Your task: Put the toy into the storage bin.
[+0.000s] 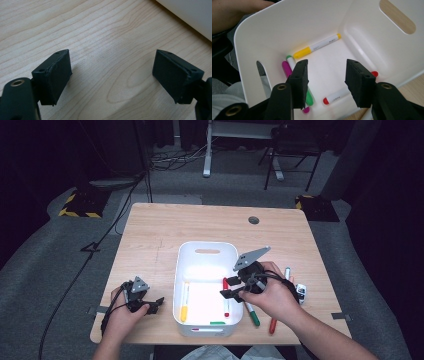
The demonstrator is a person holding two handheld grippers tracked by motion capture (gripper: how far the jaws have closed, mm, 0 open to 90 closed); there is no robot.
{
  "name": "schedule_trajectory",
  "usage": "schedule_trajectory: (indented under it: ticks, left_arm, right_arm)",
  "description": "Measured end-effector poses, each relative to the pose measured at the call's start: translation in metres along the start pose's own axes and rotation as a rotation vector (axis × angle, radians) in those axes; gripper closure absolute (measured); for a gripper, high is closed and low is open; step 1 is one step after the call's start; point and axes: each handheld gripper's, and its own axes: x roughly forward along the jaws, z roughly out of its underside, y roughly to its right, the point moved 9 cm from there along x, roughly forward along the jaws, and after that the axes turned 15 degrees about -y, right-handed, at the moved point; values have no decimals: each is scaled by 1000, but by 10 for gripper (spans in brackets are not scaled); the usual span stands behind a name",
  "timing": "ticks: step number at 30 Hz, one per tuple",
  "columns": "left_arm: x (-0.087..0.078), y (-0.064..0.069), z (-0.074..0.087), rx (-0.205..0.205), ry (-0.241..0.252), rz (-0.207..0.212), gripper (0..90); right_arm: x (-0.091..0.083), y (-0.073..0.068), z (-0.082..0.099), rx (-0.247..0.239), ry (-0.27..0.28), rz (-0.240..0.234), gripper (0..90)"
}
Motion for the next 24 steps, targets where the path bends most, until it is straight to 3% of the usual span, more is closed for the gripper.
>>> schedule_trajectory:
  ticks: [5, 10, 14, 20, 24]
  left_arm:
    - [0, 0, 0, -1, 0, 0, 161]
    - [0, 0, 0, -1, 0, 0, 161]
    - [0, 0, 0, 0, 0, 0, 161]
    - [0, 0, 0, 0, 0, 0, 161]
    - [0, 0, 0, 0, 0, 0, 160]
  right_arm:
    - [-13, 13, 14, 49, 49, 13, 541]
    - [-18, 33, 31, 99, 51, 48, 548]
    - [-6, 39, 45, 132, 38, 9, 573]
    - [10, 51, 60, 171, 31, 7, 580]
    - [34, 59, 75, 206, -28, 12, 578]
